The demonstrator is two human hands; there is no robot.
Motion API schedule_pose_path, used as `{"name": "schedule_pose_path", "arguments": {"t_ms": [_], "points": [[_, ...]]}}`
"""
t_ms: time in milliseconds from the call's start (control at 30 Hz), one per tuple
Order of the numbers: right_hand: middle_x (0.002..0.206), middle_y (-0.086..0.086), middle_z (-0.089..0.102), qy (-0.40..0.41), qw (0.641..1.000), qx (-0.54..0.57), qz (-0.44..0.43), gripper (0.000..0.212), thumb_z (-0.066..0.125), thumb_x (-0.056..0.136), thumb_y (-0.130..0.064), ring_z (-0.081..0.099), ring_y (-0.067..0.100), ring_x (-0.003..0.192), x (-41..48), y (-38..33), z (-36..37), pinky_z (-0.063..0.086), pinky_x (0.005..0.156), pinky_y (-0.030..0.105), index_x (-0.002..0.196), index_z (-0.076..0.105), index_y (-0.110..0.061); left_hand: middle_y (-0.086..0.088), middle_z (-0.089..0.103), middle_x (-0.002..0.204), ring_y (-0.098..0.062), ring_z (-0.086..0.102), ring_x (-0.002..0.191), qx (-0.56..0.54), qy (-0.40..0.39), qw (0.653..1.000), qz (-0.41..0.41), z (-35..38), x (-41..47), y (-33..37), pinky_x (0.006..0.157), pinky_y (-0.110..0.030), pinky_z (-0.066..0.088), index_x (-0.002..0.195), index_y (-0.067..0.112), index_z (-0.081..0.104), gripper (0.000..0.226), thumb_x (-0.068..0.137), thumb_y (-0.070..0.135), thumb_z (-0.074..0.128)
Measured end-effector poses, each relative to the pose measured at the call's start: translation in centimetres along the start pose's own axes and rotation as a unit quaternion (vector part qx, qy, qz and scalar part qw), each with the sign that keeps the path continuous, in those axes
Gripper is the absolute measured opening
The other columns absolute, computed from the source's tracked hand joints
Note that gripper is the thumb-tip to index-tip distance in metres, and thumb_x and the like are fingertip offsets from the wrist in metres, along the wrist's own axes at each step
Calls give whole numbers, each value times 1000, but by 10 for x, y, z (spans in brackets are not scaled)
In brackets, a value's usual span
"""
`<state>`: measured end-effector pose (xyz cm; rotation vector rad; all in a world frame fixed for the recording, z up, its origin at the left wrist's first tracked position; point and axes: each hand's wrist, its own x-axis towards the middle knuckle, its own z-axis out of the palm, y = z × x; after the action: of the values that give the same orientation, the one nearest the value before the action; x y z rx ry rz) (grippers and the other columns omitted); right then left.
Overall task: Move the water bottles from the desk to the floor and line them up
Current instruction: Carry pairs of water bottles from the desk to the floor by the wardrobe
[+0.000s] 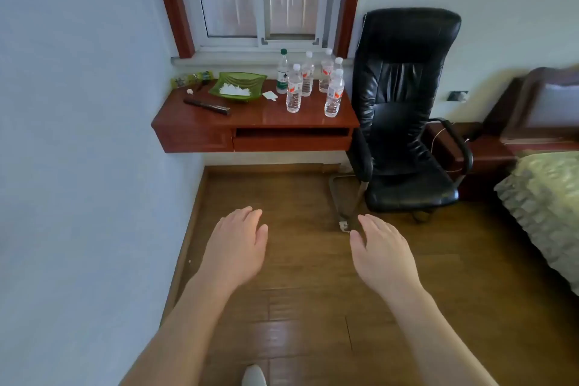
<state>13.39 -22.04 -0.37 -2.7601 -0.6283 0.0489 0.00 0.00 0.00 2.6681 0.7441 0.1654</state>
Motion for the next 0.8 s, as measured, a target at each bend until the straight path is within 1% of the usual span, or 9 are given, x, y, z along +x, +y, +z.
{"name": "schedule_pose_path", "arguments": {"t_ms": [100, 233, 433, 633, 800], "points": [[147, -6, 44, 7, 1000, -17, 9, 51, 36, 97, -48, 38, 15, 135, 30, -15, 12, 30, 112, 36, 143, 42, -27, 6, 38, 152, -15, 32, 140, 2, 14, 1000, 19, 1, 38, -20, 114, -35, 25, 146, 30, 38, 48, 101, 45, 34], [147, -5, 44, 18, 999, -33, 19, 50, 36, 98, -48, 37, 16, 135, 72, -42, 22, 30, 112, 37, 142, 43, -27, 5, 36, 154, -15, 28, 143, 6, 11, 999, 45, -5, 93, -42, 115, -36, 20, 147, 29, 36, 48, 101, 44, 35], [147, -4, 43, 32, 999, -31, 28, 50, 35, 99, -47, 34, 17, 137, 125, -69, 25, 27, 113, 38, 143, 43, -25, 4, 34, 155, -15, 25, 144, 7, 0, 998, 66, -11, 166, -62, 116, -37, 18, 147, 29, 36, 49, 101, 43, 35], [149, -3, 41, 21, 999, -19, 14, 51, 31, 100, -45, 30, 17, 139, 197, -69, 35, 24, 115, 41, 144, 42, -23, 3, 34, 155, -17, 24, 144, 24, -12, 998, 57, 3, 233, -58, 117, -38, 19, 147, 28, 36, 51, 100, 46, 32], [151, -4, 38, 16, 1000, 2, -4, 50, 30, 100, -45, 26, 18, 141, 274, -52, 51, 19, 116, 39, 145, 40, -24, 2, 32, 156, -17, 22, 145, 44, -10, 998, 42, 18, 298, -42, 117, -39, 15, 148, 27, 35, 52, 101, 47, 28]]}}
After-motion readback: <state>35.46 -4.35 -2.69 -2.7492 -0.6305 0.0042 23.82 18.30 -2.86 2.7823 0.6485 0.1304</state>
